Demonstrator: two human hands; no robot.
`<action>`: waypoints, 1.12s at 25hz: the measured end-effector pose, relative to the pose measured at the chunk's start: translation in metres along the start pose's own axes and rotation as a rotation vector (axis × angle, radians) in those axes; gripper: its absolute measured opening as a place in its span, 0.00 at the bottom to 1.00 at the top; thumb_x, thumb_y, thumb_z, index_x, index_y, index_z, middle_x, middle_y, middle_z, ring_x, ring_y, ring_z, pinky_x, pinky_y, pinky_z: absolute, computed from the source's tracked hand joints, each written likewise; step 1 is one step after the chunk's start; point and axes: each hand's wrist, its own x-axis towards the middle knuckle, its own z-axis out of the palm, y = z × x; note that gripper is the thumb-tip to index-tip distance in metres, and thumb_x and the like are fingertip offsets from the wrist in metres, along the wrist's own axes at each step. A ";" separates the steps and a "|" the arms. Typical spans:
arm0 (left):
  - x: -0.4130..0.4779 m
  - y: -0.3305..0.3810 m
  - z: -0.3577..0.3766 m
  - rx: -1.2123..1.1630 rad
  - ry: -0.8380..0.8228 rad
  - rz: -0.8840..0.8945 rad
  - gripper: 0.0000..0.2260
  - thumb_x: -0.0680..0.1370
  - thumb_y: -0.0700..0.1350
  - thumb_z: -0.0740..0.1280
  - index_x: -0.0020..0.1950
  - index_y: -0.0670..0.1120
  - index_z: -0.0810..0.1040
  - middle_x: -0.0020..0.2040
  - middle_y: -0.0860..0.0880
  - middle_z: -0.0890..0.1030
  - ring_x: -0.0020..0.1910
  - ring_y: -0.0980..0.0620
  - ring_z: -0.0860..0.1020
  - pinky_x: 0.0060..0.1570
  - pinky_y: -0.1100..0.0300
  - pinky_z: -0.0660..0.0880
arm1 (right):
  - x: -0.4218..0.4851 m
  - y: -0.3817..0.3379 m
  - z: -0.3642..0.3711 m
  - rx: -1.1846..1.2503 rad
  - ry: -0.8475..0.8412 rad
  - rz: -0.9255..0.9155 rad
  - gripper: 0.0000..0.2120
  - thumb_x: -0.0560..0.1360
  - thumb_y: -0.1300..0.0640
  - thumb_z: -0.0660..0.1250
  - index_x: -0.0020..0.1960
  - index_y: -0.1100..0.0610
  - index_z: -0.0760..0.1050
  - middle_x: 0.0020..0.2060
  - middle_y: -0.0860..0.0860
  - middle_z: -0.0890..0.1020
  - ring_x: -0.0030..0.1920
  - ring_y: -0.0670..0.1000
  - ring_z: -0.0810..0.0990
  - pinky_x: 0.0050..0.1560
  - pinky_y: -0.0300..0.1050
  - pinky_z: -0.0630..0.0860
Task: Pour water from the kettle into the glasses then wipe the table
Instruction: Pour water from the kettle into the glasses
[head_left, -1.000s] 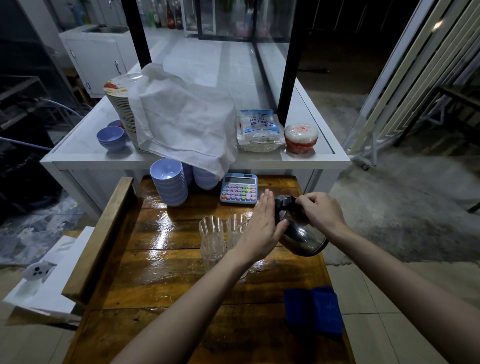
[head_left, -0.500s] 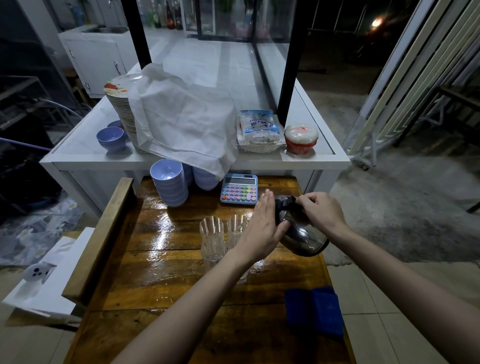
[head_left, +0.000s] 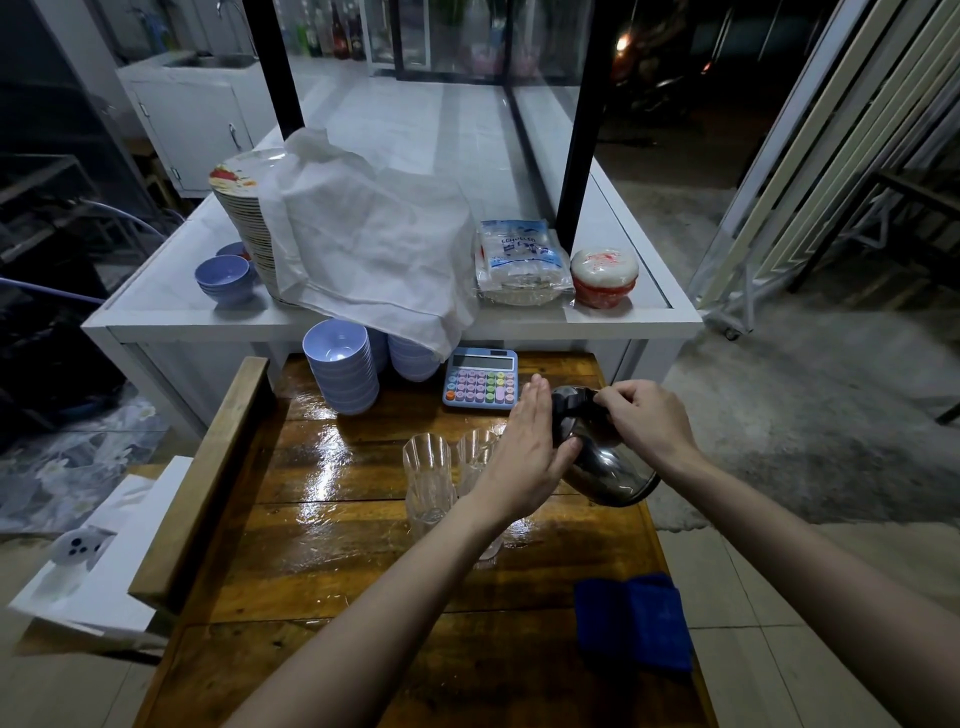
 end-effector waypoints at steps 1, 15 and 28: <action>0.000 0.000 0.000 0.002 -0.001 -0.001 0.34 0.83 0.54 0.54 0.78 0.42 0.37 0.79 0.45 0.38 0.74 0.57 0.34 0.73 0.61 0.38 | 0.000 0.000 0.000 0.002 -0.001 -0.003 0.17 0.75 0.49 0.63 0.33 0.55 0.81 0.29 0.51 0.82 0.34 0.53 0.82 0.38 0.54 0.80; 0.004 0.008 -0.005 0.047 0.006 0.036 0.33 0.83 0.53 0.55 0.79 0.42 0.41 0.79 0.44 0.42 0.77 0.54 0.39 0.73 0.61 0.38 | -0.007 0.010 0.003 0.201 0.046 0.098 0.17 0.77 0.52 0.64 0.33 0.58 0.81 0.30 0.55 0.81 0.37 0.56 0.81 0.39 0.53 0.78; -0.001 -0.002 -0.031 0.052 0.159 -0.001 0.33 0.82 0.55 0.55 0.79 0.42 0.43 0.80 0.44 0.44 0.78 0.52 0.41 0.76 0.56 0.42 | 0.011 -0.027 0.012 0.198 0.040 0.020 0.18 0.75 0.51 0.64 0.32 0.61 0.80 0.31 0.58 0.82 0.38 0.58 0.81 0.42 0.57 0.79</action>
